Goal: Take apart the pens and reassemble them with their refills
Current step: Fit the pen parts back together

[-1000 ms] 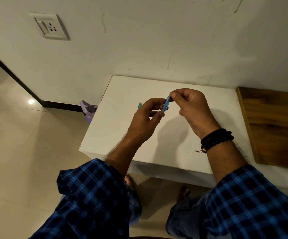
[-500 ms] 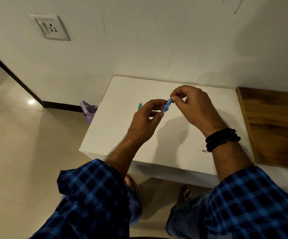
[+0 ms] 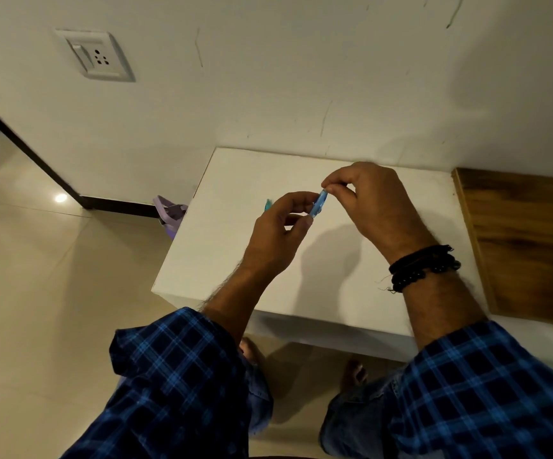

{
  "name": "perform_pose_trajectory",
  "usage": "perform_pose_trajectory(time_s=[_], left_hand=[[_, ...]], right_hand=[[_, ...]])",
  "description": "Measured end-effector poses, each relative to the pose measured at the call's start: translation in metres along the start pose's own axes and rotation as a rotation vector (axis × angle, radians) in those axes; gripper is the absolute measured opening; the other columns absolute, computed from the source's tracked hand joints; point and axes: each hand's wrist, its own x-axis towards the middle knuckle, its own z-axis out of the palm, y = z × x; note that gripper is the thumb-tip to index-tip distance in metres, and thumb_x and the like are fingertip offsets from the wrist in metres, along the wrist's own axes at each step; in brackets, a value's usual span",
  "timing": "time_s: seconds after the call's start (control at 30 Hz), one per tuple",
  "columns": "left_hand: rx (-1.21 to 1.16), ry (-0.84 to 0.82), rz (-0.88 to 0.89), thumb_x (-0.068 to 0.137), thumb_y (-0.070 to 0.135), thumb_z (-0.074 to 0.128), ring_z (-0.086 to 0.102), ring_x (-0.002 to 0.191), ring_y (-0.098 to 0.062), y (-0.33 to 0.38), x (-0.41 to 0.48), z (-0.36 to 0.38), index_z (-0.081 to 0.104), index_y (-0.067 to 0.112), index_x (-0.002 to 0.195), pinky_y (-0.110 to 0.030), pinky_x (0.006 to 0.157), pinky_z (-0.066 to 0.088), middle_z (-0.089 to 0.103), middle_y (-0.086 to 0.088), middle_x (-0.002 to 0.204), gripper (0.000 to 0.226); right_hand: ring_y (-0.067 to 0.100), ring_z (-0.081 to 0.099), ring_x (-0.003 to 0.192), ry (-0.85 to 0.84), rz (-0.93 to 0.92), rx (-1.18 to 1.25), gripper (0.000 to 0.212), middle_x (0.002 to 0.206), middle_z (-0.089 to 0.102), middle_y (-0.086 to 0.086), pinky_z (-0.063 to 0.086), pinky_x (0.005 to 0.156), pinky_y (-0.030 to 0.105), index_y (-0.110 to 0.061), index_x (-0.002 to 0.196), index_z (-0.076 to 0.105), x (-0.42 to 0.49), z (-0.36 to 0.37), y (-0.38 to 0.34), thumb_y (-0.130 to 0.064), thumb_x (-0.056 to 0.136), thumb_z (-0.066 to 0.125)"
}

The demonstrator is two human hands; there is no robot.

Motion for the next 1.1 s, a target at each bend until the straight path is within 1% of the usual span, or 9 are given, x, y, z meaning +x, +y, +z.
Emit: perform_pose_trajectory(time_s=[0.13, 0.23, 0.33, 0.5, 0.6, 0.7, 0.87, 1.0, 1.1], left_hand=[[-0.095, 0.023, -0.045, 0.101, 0.016, 0.059, 0.069, 0.101, -0.012, -0.002, 0.000, 0.000, 0.061, 0.023, 0.129, -0.027, 0.085, 0.060, 0.069, 0.008, 0.120, 0.029], [-0.137, 0.032, -0.064, 0.100, 0.016, 0.060, 0.069, 0.099, -0.011, -0.001, -0.001, 0.000, 0.061, 0.029, 0.125, -0.026, 0.081, 0.061, 0.069, 0.011, 0.118, 0.028], [-0.156, 0.040, -0.058, 0.100, 0.016, 0.060, 0.069, 0.099, -0.011, 0.001, -0.003, -0.001, 0.061, 0.028, 0.125, -0.024, 0.080, 0.060, 0.069, 0.012, 0.117, 0.027], [-0.187, 0.059, -0.052, 0.101, 0.013, 0.059, 0.070, 0.098, -0.012, 0.006, -0.002, -0.003, 0.061, 0.033, 0.120, -0.027, 0.083, 0.061, 0.068, 0.016, 0.115, 0.028], [-0.177, 0.063, -0.056, 0.101, 0.012, 0.058, 0.069, 0.100, -0.006, 0.007, 0.001, -0.003, 0.059, 0.036, 0.121, -0.025, 0.085, 0.059, 0.067, 0.018, 0.116, 0.030], [-0.172, 0.062, -0.058, 0.102, 0.013, 0.057, 0.068, 0.103, -0.007, 0.007, 0.000, -0.003, 0.059, 0.035, 0.123, -0.027, 0.089, 0.059, 0.067, 0.016, 0.120, 0.030], [-0.177, 0.060, -0.064, 0.102, 0.013, 0.057, 0.068, 0.103, -0.007, 0.005, 0.000, -0.004, 0.059, 0.034, 0.122, -0.033, 0.092, 0.059, 0.068, 0.012, 0.122, 0.030], [-0.177, 0.058, -0.073, 0.102, 0.012, 0.057, 0.069, 0.104, -0.008, 0.004, 0.001, -0.003, 0.058, 0.034, 0.123, -0.035, 0.094, 0.059, 0.068, 0.010, 0.122, 0.030], [-0.170, 0.057, -0.075, 0.102, 0.013, 0.057, 0.069, 0.104, -0.008, 0.003, 0.001, -0.004, 0.058, 0.035, 0.123, -0.036, 0.094, 0.059, 0.068, 0.011, 0.122, 0.031]], right_hand=[[0.019, 0.067, 0.110, 0.055, 0.015, 0.078, 0.025, 0.118, 0.074, 0.005, 0.037, 0.091, 0.012, -0.011, 0.117, 0.075, -0.005, 0.005, -0.004, -0.024, 0.098, 0.063], [0.018, 0.067, 0.110, 0.079, 0.037, 0.132, 0.026, 0.117, 0.074, 0.004, 0.039, 0.091, 0.011, -0.012, 0.116, 0.075, -0.008, 0.010, -0.006, -0.025, 0.098, 0.064], [0.015, 0.067, 0.108, 0.090, 0.054, 0.185, 0.023, 0.116, 0.074, 0.002, 0.035, 0.084, 0.000, -0.014, 0.115, 0.076, -0.008, 0.015, -0.005, -0.024, 0.097, 0.065], [-0.001, 0.060, 0.092, 0.075, 0.104, 0.333, 0.025, 0.116, 0.073, -0.006, 0.038, 0.073, -0.005, -0.021, 0.120, 0.075, -0.011, 0.015, -0.005, -0.024, 0.097, 0.065], [-0.006, 0.058, 0.082, 0.120, 0.138, 0.396, 0.026, 0.112, 0.073, -0.008, 0.040, 0.071, -0.002, -0.024, 0.121, 0.074, -0.009, 0.012, -0.003, -0.025, 0.097, 0.065], [0.000, 0.059, 0.085, 0.189, 0.213, 0.492, 0.029, 0.102, 0.067, -0.013, 0.045, 0.075, 0.006, -0.028, 0.126, 0.068, -0.007, 0.009, -0.003, -0.025, 0.098, 0.062], [0.014, 0.053, 0.092, 0.098, 0.526, 0.774, 0.027, 0.112, 0.061, 0.002, 0.045, 0.081, 0.028, -0.020, 0.116, 0.051, -0.001, 0.009, -0.001, -0.005, 0.098, 0.039], [0.013, 0.054, 0.077, 0.097, 0.605, 0.932, 0.038, 0.095, 0.064, 0.006, 0.045, 0.066, 0.023, -0.017, 0.096, 0.058, 0.001, 0.014, 0.002, 0.009, 0.094, 0.030], [0.014, 0.066, 0.086, 0.120, 0.596, 0.941, 0.041, 0.098, 0.063, 0.006, 0.052, 0.073, 0.022, -0.019, 0.109, 0.057, -0.001, 0.014, 0.005, 0.013, 0.094, 0.035]])
